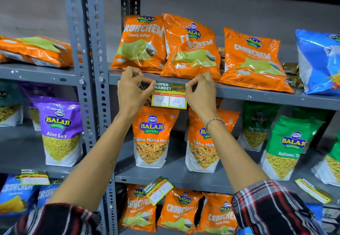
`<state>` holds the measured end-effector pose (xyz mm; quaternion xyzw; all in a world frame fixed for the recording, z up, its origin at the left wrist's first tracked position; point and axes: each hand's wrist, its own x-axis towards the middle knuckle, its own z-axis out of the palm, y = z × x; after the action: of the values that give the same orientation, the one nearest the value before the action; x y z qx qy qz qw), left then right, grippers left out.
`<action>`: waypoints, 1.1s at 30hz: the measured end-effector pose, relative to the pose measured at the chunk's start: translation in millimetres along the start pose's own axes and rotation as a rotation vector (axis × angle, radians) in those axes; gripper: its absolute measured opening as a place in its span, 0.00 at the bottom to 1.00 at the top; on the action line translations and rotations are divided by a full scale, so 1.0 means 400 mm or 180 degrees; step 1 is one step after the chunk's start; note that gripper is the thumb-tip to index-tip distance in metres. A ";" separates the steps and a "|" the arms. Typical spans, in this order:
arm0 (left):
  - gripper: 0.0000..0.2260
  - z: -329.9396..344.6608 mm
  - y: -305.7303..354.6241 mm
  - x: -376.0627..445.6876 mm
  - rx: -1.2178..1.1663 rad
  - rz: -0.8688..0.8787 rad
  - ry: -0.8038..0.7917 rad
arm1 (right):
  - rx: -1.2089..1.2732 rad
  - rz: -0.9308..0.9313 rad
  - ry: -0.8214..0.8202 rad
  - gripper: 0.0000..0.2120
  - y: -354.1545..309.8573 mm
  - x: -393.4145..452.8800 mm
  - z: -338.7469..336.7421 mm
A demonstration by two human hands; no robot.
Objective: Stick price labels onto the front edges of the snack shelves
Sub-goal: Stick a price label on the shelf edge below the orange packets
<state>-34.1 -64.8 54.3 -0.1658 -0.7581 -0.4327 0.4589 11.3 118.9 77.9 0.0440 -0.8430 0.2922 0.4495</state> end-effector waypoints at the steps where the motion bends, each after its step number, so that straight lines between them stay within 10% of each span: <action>1: 0.08 0.001 0.000 -0.001 -0.0008 0.0012 0.0009 | -0.0005 -0.0054 0.0068 0.02 0.000 -0.001 0.002; 13: 0.17 0.057 0.045 -0.019 0.0141 0.0270 -0.0096 | -0.0301 -0.0120 0.0147 0.22 -0.001 0.004 0.031; 33: 0.10 -0.001 0.001 0.036 -0.0193 0.0614 -0.0505 | 0.0605 0.0103 0.0199 0.11 0.070 0.021 -0.039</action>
<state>-41.1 -66.8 66.6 -0.2853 -0.7591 -0.3948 0.4318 8.3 152.1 78.5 0.0637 -0.7976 0.3793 0.4646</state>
